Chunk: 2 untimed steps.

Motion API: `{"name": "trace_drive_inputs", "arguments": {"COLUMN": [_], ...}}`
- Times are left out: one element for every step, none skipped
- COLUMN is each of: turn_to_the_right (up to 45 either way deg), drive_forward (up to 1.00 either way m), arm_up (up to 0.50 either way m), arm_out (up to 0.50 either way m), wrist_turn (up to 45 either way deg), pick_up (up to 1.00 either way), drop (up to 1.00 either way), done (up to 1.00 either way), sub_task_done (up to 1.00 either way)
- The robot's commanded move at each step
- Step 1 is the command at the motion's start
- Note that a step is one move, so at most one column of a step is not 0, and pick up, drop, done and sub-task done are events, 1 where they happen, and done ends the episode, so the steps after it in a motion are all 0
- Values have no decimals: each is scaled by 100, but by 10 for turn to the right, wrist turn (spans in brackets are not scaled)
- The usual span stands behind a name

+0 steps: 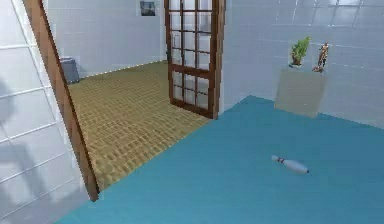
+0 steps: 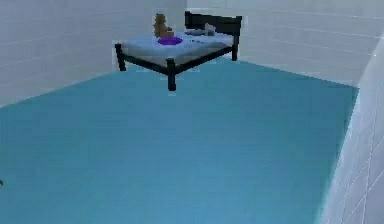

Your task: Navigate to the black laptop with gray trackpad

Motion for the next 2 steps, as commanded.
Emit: {"name": "trace_drive_inputs", "arguments": {"turn_to_the_right": [0, 0], "drive_forward": [100, 60], "arm_up": [0, 0], "arm_out": [0, 0], "wrist_turn": [0, 0], "pick_up": [0, 0], "drop": [0, 0], "done": [0, 0], "sub_task_done": [0, 0]}}
